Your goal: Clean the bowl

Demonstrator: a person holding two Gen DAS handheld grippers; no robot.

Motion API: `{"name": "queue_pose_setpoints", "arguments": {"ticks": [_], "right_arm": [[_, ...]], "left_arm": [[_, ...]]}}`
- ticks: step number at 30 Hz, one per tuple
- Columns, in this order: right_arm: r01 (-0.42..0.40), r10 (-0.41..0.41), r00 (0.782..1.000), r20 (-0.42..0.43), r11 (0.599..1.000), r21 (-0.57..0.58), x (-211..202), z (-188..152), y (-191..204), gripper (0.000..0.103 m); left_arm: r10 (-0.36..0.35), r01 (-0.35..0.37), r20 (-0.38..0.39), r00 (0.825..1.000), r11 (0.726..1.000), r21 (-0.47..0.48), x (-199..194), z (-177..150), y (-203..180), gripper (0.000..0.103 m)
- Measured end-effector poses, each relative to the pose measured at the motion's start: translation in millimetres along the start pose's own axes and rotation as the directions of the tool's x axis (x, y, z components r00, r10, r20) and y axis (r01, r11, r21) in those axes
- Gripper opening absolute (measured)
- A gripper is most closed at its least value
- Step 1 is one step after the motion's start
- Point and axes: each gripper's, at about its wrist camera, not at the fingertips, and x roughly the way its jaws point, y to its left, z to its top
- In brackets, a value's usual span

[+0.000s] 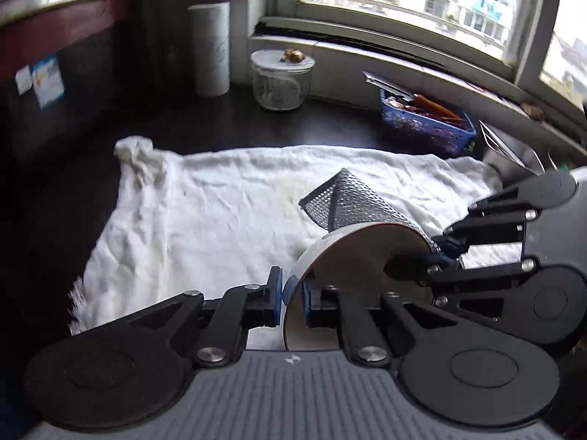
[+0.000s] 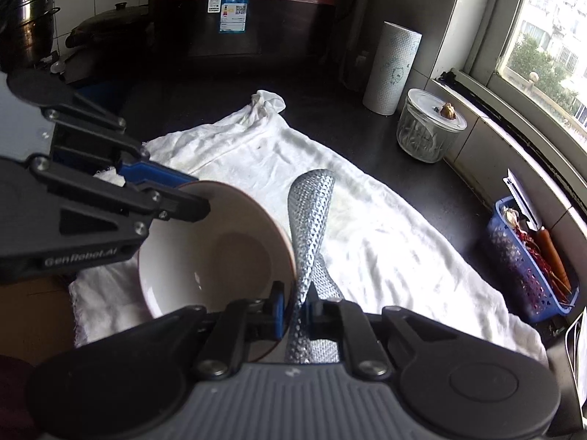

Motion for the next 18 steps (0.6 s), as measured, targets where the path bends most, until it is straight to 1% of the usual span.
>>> {"name": "queue_pose_setpoints", "arguments": {"ticks": [2,3,5,7,8,10,11,15,17,18], "right_arm": [[-0.018,0.018,1.000,-0.009,0.999,0.027,3,-2,0,0.013],[-0.026,0.026,1.000,-0.014,0.999,0.033,4,-4,1,0.014],[-0.034,0.035,0.999,-0.021,0.999,0.037,7,-6,4,0.016],[-0.037,0.038,0.999,-0.021,0.998,0.040,9,-7,7,0.017],[-0.040,0.041,0.999,-0.020,0.998,0.044,9,-7,7,0.017],[-0.049,0.050,0.999,-0.019,0.997,0.053,10,-8,8,0.018],[-0.054,0.056,0.998,-0.018,0.997,0.058,10,-9,8,0.018],[-0.056,0.057,0.998,-0.014,0.997,0.061,11,-10,11,0.020],[-0.067,0.068,0.998,-0.014,0.996,0.067,13,-11,12,0.024],[-0.070,0.071,0.997,-0.014,0.995,0.067,13,-12,12,0.025]], "left_arm": [[-0.033,0.029,-0.030,0.999,0.992,-0.119,4,-3,14,0.010],[-0.056,0.046,-0.044,0.997,0.981,-0.191,6,-6,22,0.010],[-0.098,0.073,-0.065,0.993,0.947,-0.314,11,-12,37,0.011],[-0.143,0.096,-0.079,0.987,0.899,-0.427,16,-18,50,0.011],[-0.173,0.108,-0.086,0.981,0.860,-0.498,19,-23,57,0.011],[-0.213,0.119,-0.090,0.973,0.795,-0.595,24,-31,68,0.012],[-0.245,0.125,-0.090,0.965,0.738,-0.663,27,-37,74,0.012],[-0.326,0.126,-0.085,0.942,0.574,-0.809,37,-56,89,0.012],[-0.353,0.123,-0.081,0.932,0.520,-0.845,41,-63,92,0.012],[-0.356,0.124,-0.081,0.931,0.517,-0.847,41,-64,92,0.012]]}}
